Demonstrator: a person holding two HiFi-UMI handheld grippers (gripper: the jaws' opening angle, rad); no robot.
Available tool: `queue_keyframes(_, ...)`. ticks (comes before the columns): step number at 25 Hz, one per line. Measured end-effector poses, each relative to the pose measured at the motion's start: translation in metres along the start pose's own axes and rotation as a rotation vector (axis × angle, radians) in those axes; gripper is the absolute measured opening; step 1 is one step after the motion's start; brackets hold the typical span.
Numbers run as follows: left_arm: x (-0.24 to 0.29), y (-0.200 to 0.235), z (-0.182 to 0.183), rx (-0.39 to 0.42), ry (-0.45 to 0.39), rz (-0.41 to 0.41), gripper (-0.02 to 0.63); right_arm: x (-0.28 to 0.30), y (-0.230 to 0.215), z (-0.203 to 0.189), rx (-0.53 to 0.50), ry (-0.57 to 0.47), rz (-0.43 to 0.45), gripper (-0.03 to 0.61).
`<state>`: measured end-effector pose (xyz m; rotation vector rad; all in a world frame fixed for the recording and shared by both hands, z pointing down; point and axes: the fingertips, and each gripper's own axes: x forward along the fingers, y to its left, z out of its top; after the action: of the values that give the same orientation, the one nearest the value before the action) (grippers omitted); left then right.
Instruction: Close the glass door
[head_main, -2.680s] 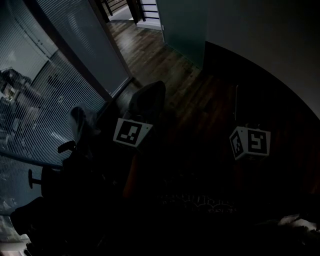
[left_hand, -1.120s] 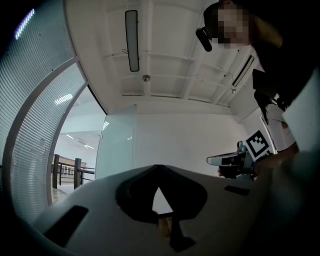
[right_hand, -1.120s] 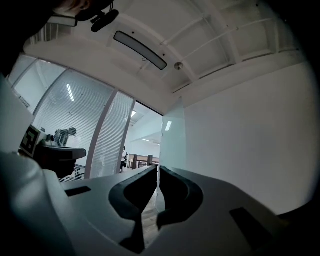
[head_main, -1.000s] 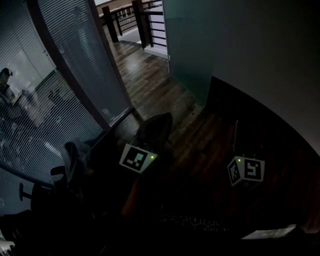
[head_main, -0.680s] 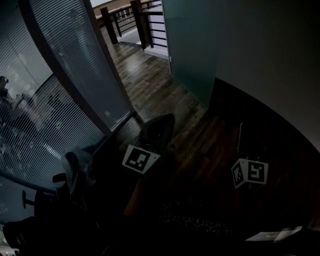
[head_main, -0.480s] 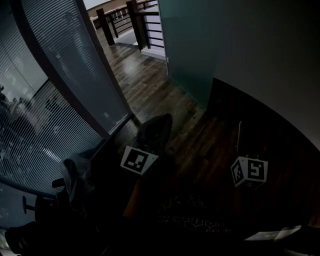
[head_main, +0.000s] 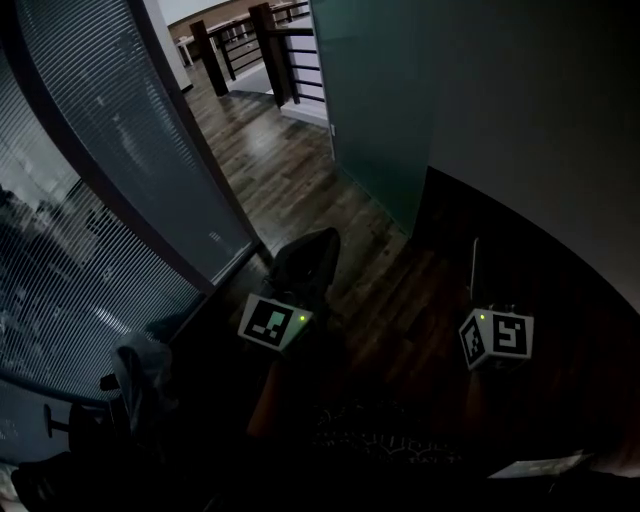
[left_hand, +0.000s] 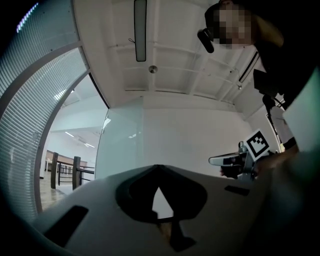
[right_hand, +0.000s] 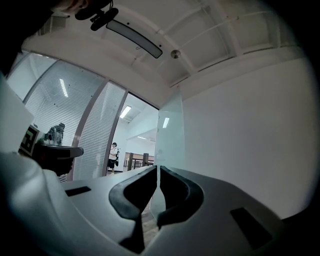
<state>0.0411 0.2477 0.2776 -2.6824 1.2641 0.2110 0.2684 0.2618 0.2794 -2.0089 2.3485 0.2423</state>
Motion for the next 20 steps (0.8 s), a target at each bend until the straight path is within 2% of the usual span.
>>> queue_keyframes(13,0.091,0.019,-0.023,0.009,0.012,0.037,0.002,0.085,-0.055,-0.021,0.003,0.011,0.041,0.005)
queue_keyframes(20,0.129,0.042,-0.036,0.004,0.021,0.035,0.002,0.126,-0.068,-0.032,0.011,0.023,0.038,0.005)
